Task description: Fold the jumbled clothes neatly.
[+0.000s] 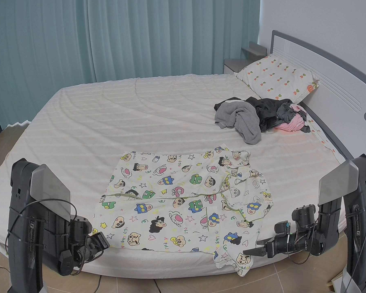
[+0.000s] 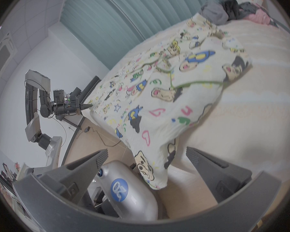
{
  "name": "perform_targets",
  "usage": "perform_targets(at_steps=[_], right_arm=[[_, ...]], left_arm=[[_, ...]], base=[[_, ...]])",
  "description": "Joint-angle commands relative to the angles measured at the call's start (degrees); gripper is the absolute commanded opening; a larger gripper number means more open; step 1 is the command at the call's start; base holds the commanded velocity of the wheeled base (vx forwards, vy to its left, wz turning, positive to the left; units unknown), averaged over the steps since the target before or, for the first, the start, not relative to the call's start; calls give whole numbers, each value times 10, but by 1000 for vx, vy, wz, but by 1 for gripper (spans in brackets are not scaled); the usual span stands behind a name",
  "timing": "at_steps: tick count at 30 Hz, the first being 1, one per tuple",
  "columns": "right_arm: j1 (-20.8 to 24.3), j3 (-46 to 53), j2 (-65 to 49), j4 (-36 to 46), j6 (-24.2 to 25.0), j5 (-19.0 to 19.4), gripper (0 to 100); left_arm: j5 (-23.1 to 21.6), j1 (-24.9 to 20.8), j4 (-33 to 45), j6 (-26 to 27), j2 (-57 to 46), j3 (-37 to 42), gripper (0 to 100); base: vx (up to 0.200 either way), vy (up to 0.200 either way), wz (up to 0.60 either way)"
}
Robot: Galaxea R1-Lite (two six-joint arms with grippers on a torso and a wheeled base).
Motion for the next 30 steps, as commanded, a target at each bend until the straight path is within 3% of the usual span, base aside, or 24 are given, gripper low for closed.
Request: perform_targets(at_steps=[1, 4, 14, 15, 30], right_arm=[[21, -63, -24, 56, -2, -1, 100], [24, -75, -33, 90, -5, -2, 100], [26, -77, -34, 94, -3, -7, 100], [26, -77, -34, 94, -3, -7, 0], [10, -59, -34, 70, -15, -22, 0]], left_arm=[[0, 0, -10, -1, -1, 1, 0], [1, 0, -10, -1, -1, 1, 0], [1, 0, -10, -1, -1, 1, 0], [1, 0, -10, -1, -1, 1, 0], [-1, 0, -10, -1, -14, 18, 0]], base=[[0, 0, 0], [0, 0, 0], [0, 0, 0], [0, 0, 0], [0, 0, 0]])
